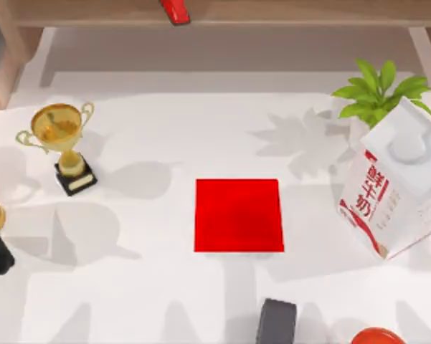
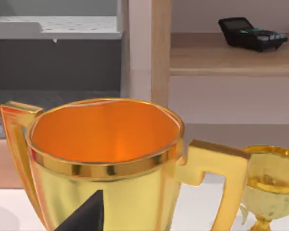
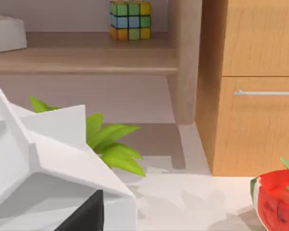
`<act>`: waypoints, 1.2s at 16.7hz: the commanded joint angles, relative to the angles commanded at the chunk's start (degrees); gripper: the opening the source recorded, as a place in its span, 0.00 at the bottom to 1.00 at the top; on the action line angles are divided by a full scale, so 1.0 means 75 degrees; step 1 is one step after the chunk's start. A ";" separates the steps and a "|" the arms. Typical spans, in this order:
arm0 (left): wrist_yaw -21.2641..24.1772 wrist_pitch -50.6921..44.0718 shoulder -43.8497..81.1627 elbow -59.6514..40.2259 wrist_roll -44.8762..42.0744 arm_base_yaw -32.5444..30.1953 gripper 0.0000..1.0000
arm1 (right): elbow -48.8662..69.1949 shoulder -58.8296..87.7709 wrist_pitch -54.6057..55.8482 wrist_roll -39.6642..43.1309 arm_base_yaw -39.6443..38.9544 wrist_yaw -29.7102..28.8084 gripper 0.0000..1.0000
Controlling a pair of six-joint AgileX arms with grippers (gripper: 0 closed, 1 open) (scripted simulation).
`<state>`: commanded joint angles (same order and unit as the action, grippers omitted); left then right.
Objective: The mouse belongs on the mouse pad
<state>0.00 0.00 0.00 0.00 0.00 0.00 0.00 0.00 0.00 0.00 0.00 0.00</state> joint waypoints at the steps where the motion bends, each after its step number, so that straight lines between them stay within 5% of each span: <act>1: 0.0000 0.0000 0.0000 0.0000 0.0000 0.0000 1.00 | 0.0000 0.0000 0.0000 0.0000 0.0000 0.0000 1.00; 5: 0.0000 0.0000 0.0000 0.0000 0.0000 0.0000 1.00 | 0.0369 0.0462 -0.0295 0.0468 0.0085 0.0000 1.00; 9: 0.0000 0.0000 0.0000 0.0000 0.0000 0.0000 1.00 | 0.1603 0.2076 -0.1283 0.2208 0.0368 0.0001 1.00; 20: 0.0000 0.0000 0.0000 0.0000 0.0000 0.0000 1.00 | 0.6929 0.9336 -0.5545 1.0840 0.1591 0.0004 1.00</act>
<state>0.00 0.00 0.00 0.00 0.00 0.00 51.97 70.02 -41.59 81.30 11.93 0.03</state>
